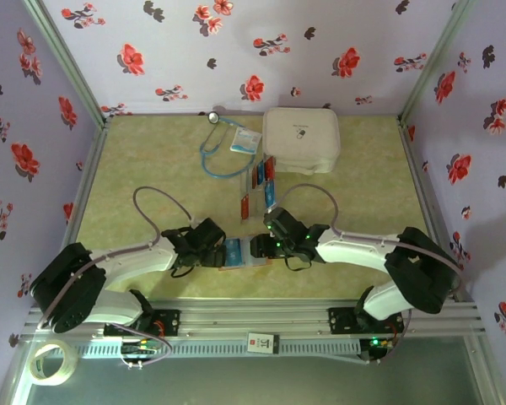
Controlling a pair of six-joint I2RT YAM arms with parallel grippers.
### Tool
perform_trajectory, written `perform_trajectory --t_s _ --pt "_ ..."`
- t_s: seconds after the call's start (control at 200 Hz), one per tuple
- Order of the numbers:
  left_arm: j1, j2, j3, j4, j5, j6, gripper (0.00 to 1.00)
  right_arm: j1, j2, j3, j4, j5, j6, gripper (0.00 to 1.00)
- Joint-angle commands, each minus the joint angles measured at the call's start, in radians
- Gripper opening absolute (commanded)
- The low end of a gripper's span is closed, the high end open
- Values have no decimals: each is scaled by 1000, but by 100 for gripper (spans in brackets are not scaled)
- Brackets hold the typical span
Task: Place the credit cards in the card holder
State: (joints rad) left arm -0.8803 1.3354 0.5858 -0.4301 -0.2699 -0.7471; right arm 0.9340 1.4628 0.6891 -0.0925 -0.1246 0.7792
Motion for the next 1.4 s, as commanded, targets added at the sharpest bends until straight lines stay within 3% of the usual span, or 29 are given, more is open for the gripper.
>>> perform_trajectory --t_s 0.0,0.53,0.865,1.395 --pt "-14 25 -17 5 -33 -10 100 6 25 11 16 1 13 53" --pt "-31 59 -18 19 -41 -15 100 7 69 8 16 20 16 54" --pt "-38 67 -25 31 -41 -18 100 21 118 38 61 -75 15 54" --pt "-46 50 -30 35 -45 -20 100 56 88 116 3 -75 11 53"
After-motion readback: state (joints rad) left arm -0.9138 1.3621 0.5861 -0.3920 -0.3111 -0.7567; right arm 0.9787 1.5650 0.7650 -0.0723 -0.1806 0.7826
